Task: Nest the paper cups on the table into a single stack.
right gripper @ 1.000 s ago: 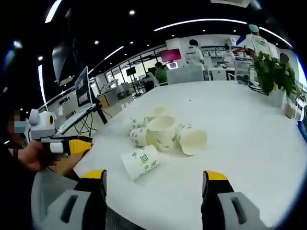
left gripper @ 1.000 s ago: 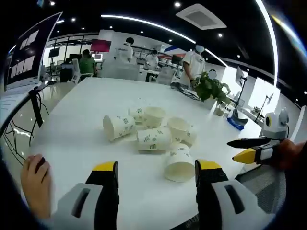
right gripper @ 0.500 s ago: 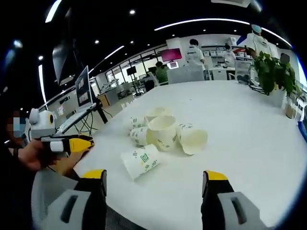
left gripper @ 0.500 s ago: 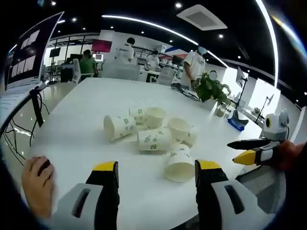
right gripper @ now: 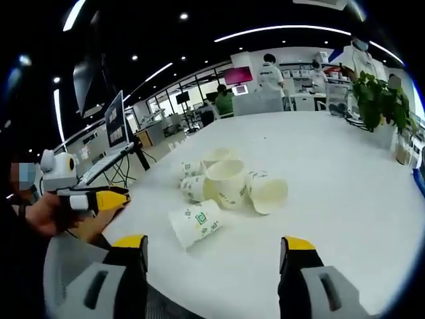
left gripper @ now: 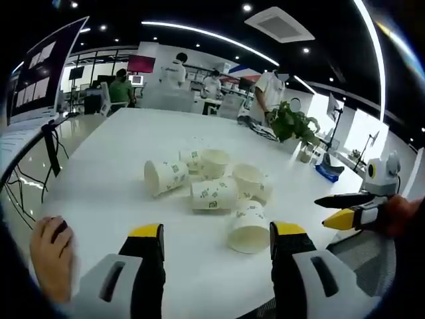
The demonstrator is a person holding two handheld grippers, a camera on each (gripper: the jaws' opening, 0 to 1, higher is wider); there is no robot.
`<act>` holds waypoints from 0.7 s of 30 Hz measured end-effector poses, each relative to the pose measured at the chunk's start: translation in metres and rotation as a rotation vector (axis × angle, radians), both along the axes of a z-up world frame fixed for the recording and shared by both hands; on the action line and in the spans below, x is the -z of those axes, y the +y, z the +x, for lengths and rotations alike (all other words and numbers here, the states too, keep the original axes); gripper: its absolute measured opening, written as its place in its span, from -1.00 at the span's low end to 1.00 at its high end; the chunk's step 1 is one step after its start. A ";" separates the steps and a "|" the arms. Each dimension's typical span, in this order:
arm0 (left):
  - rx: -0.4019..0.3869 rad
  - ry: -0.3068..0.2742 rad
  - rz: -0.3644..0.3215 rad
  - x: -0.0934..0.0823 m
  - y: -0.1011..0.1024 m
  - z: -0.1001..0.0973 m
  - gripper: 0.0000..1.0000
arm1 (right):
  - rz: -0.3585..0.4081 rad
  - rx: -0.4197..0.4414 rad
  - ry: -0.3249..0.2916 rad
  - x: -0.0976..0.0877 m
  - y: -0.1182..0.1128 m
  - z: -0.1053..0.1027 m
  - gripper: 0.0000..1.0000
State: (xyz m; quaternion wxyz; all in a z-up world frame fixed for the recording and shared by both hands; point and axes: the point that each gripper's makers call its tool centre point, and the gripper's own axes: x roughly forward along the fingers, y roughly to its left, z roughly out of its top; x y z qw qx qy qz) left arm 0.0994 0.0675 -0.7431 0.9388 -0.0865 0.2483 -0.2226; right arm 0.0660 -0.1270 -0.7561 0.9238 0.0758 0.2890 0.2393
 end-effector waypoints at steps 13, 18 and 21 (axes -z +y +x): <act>-0.003 -0.002 -0.001 0.000 0.001 0.001 0.26 | -0.001 0.004 0.002 -0.001 0.000 0.000 0.62; -0.001 -0.001 -0.002 0.000 0.001 0.000 0.27 | -0.001 0.002 0.002 -0.001 0.000 0.000 0.60; -0.002 -0.002 -0.004 0.000 0.001 0.001 0.27 | -0.001 0.003 0.001 0.000 -0.001 0.000 0.60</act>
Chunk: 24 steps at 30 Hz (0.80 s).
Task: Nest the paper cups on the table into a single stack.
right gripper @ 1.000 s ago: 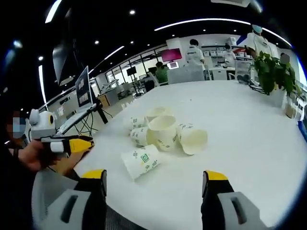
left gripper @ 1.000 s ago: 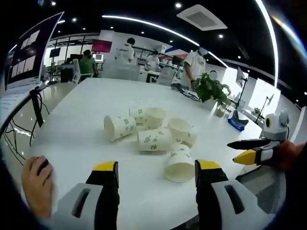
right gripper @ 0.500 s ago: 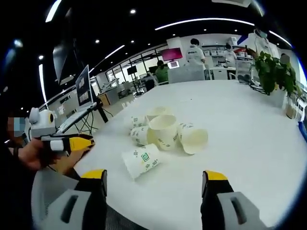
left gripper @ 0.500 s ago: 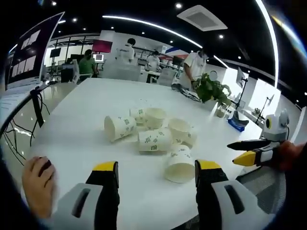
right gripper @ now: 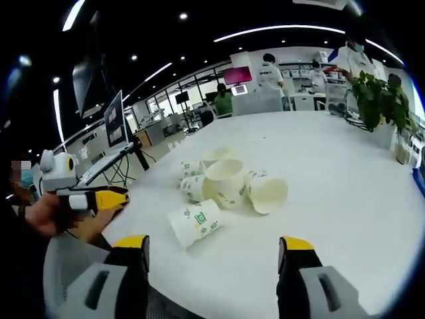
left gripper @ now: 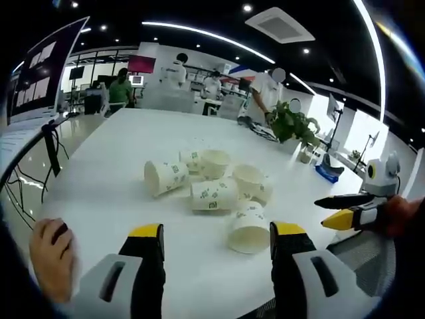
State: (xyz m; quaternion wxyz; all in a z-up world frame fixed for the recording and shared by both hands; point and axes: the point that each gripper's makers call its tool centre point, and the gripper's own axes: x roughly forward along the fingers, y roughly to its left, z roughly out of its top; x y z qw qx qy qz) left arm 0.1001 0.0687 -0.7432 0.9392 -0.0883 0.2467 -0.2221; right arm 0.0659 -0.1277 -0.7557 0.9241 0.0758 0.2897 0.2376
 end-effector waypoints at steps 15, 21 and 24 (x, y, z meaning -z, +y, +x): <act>0.002 0.002 0.006 -0.001 -0.001 -0.001 0.26 | -0.013 -0.028 0.017 0.003 0.007 -0.003 0.55; -0.008 0.003 0.001 0.001 0.004 0.001 0.26 | -0.015 -0.054 0.026 0.006 0.016 -0.001 0.45; -0.012 0.001 -0.004 0.000 0.004 0.001 0.26 | -0.035 -0.080 0.030 0.010 0.022 0.000 0.45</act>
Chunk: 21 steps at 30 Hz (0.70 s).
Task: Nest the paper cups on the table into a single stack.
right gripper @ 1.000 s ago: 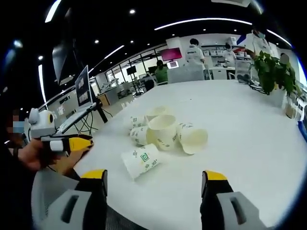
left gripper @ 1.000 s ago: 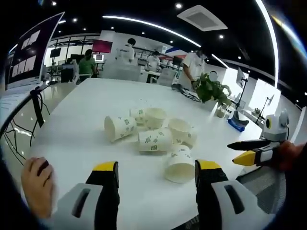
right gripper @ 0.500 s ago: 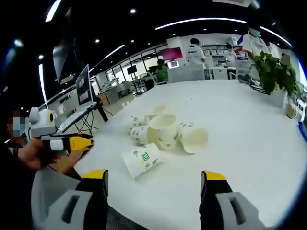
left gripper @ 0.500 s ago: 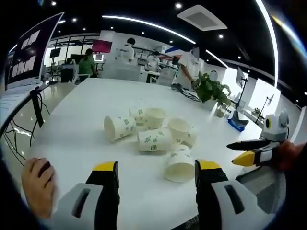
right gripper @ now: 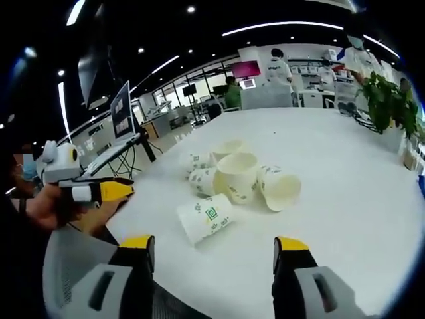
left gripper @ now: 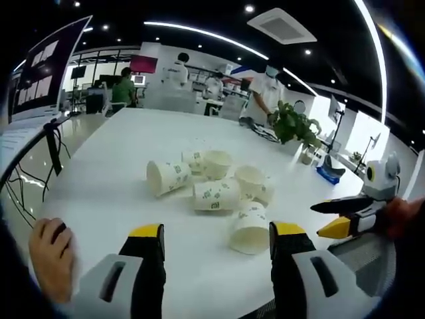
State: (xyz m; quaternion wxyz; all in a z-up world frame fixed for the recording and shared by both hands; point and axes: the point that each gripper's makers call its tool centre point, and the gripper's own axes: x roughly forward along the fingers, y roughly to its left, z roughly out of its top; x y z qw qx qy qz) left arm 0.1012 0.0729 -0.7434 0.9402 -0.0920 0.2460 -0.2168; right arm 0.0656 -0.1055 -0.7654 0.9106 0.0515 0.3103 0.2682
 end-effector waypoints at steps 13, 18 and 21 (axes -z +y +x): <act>-0.003 -0.019 0.001 -0.002 0.000 0.001 0.27 | -0.063 -0.082 0.016 0.020 0.032 0.026 0.43; -0.006 -0.023 -0.002 -0.007 -0.002 0.000 0.27 | -0.061 -0.104 0.038 0.031 0.046 0.033 0.44; -0.011 -0.024 -0.005 -0.008 -0.001 0.000 0.27 | -0.079 -0.129 0.041 0.032 0.054 0.032 0.46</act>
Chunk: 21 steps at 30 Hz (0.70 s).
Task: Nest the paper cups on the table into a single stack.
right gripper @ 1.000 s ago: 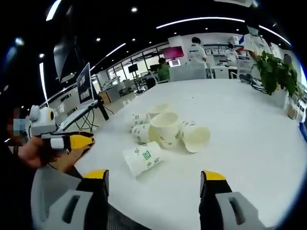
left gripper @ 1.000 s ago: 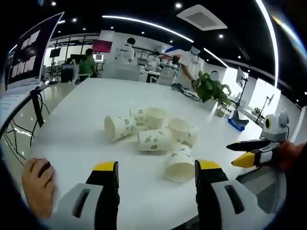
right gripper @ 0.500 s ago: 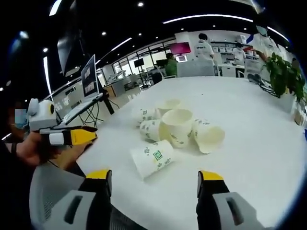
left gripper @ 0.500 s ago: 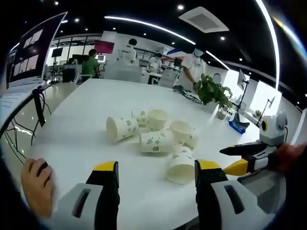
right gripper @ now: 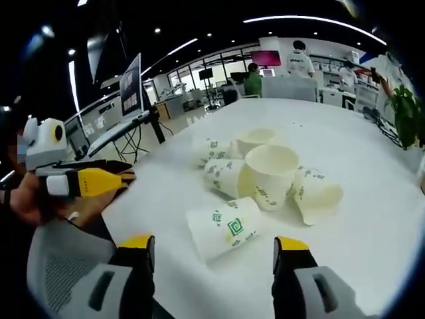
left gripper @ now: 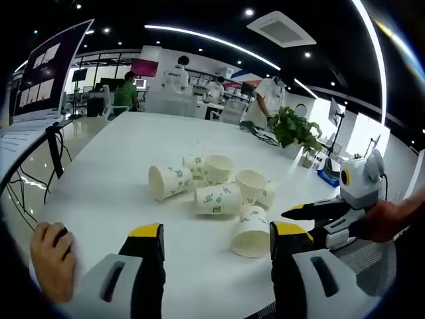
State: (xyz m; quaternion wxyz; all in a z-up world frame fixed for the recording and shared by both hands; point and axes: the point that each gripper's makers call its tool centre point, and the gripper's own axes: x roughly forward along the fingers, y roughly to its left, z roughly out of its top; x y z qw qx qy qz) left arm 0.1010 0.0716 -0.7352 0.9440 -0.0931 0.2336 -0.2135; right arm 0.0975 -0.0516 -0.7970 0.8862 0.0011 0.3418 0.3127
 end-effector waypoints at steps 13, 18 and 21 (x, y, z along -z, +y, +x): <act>-0.012 -0.002 0.000 -0.003 0.001 0.000 0.27 | -0.120 0.018 0.003 0.018 0.008 0.013 0.42; -0.013 -0.001 0.001 -0.003 0.001 0.000 0.26 | -0.178 0.018 0.016 0.033 0.004 0.019 0.31; -0.013 -0.001 0.002 -0.004 0.001 0.000 0.26 | -0.197 0.035 0.014 0.032 0.001 0.022 0.26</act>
